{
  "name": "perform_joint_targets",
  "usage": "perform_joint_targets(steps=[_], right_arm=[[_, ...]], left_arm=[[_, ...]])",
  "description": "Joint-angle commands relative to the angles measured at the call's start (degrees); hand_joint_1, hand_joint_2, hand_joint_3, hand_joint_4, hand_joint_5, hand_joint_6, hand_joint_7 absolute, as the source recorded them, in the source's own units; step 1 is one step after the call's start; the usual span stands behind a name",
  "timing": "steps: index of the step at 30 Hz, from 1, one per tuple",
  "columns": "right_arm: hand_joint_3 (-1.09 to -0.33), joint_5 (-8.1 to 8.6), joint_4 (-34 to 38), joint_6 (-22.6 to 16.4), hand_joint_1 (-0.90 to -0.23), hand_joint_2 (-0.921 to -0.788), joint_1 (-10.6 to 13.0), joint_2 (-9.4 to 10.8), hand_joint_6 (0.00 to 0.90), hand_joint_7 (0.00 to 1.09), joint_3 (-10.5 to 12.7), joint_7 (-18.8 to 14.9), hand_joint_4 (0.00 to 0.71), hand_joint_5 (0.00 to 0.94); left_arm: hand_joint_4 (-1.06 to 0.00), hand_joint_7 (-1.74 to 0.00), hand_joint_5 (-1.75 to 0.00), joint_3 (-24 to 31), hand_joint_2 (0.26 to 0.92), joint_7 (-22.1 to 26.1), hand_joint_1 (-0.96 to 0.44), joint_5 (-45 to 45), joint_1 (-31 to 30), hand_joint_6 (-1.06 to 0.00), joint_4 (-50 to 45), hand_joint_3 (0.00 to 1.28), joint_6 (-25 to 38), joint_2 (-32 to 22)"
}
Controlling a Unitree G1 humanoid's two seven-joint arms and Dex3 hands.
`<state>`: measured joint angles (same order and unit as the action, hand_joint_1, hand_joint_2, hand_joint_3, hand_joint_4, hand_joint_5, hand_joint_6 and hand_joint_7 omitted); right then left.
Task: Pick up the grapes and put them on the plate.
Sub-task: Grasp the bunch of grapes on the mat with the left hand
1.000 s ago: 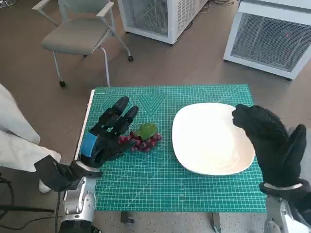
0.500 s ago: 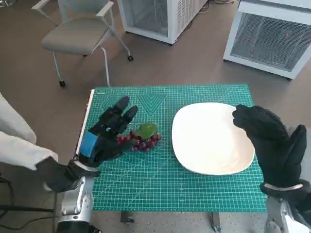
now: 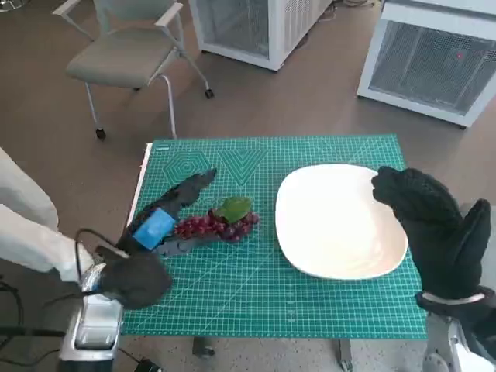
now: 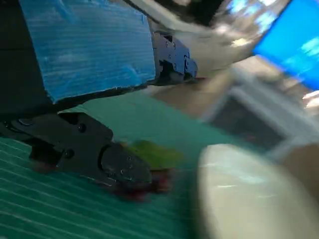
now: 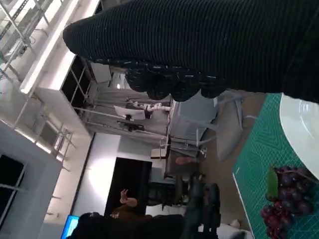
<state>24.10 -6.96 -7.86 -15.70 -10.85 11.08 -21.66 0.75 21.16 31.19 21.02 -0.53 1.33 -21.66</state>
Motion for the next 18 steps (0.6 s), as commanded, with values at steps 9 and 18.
perform_joint_targets(steps=[9,18], right_arm=[[-0.619,0.1,0.24,1.31,-0.355,-0.921,1.25,-0.68,0.183,1.06,0.22,-0.13,0.367,0.891],[-0.619,0.32,0.33,1.55,-0.355,-0.921,1.08,-0.89,0.181,1.06,0.34,-0.1,0.365,0.895]], left_arm=[[-0.03,0.0,0.0,-10.14,0.752,2.79,-0.18,11.37,2.39,-0.17,-5.19,0.0,15.41,-0.3],[-0.03,-0.01,0.0,-13.3,0.749,1.6,-0.17,11.38,5.58,-0.19,-0.2,0.0,17.72,0.39]])
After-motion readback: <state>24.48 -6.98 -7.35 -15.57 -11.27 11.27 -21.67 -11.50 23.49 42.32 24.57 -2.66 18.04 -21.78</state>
